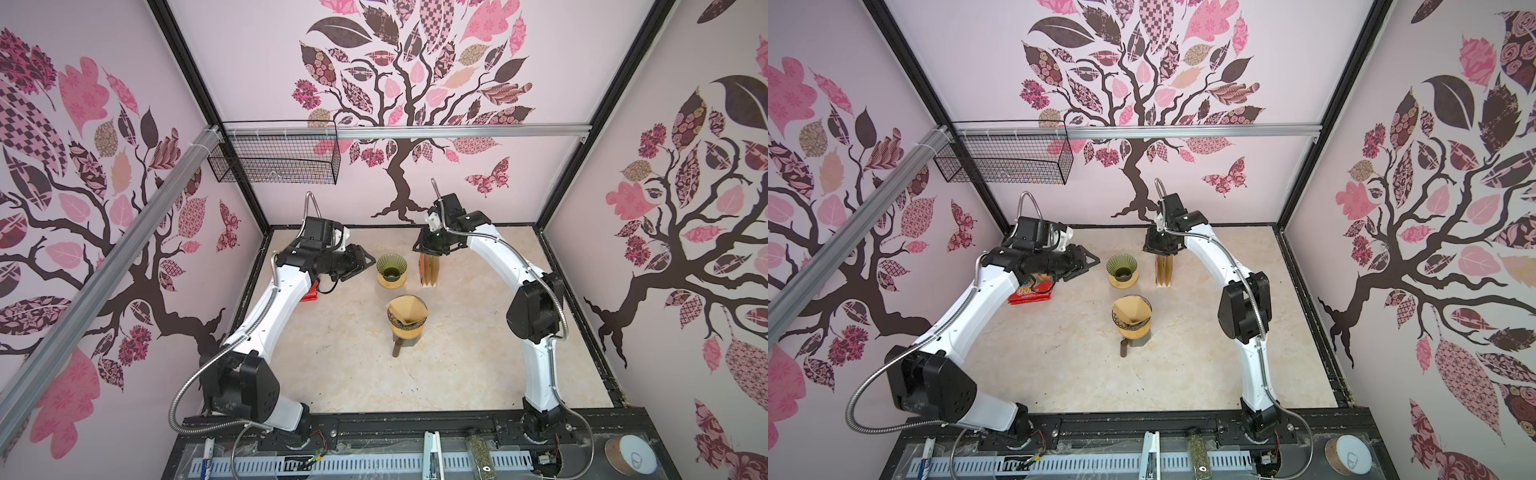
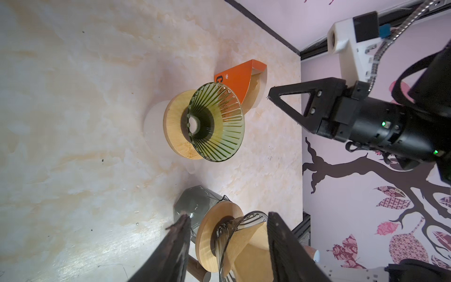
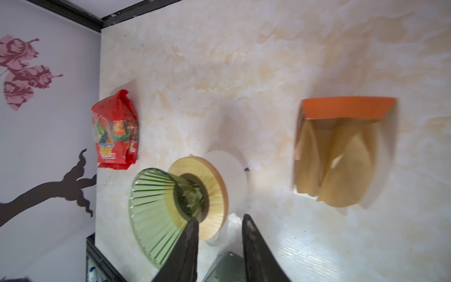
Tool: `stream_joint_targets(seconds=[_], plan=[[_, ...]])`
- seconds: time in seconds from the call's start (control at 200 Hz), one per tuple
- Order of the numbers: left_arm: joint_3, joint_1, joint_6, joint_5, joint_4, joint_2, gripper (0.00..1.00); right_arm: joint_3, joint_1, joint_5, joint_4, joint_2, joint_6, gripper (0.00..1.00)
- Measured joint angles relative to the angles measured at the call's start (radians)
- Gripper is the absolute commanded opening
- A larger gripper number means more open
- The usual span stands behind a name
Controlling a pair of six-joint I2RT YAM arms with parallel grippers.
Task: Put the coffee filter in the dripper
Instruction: 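Move the open right gripper to the orange box while the left gripper withdraws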
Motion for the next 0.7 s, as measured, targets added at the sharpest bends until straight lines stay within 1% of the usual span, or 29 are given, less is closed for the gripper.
stream_joint_targets(seconds=[0.05, 0.085, 0.205, 0.24, 0.25, 0.365, 0.505, 0.7], plan=[[-0.041, 0.0, -0.001, 0.01, 0.005, -0.033, 0.61, 0.0, -0.011, 0.03, -0.011, 0.0, -0.018, 0.37], [-0.068, 0.001, -0.003, 0.018, 0.005, -0.052, 0.65, 0.0, -0.021, 0.05, -0.017, 0.0, -0.033, 0.38], [-0.121, 0.002, -0.009, 0.029, 0.003, -0.093, 0.85, 0.0, -0.034, 0.105, -0.032, 0.0, -0.077, 0.39], [-0.126, 0.002, -0.008, 0.033, 0.005, -0.101, 0.95, 0.001, -0.032, 0.116, -0.034, 0.0, -0.092, 0.39], [-0.128, 0.002, -0.003, 0.034, 0.008, -0.104, 0.97, 0.002, -0.032, 0.117, -0.035, 0.0, -0.096, 0.39], [-0.153, 0.002, -0.009, 0.055, 0.027, -0.144, 0.97, 0.032, -0.025, 0.135, -0.051, 0.005, -0.138, 0.37], [-0.163, 0.003, -0.009, 0.055, 0.026, -0.174, 0.97, 0.086, -0.023, 0.14, -0.051, 0.006, -0.182, 0.35], [-0.163, 0.005, -0.006, 0.029, 0.005, -0.178, 0.97, 0.117, -0.021, 0.139, -0.041, 0.038, -0.222, 0.25]])
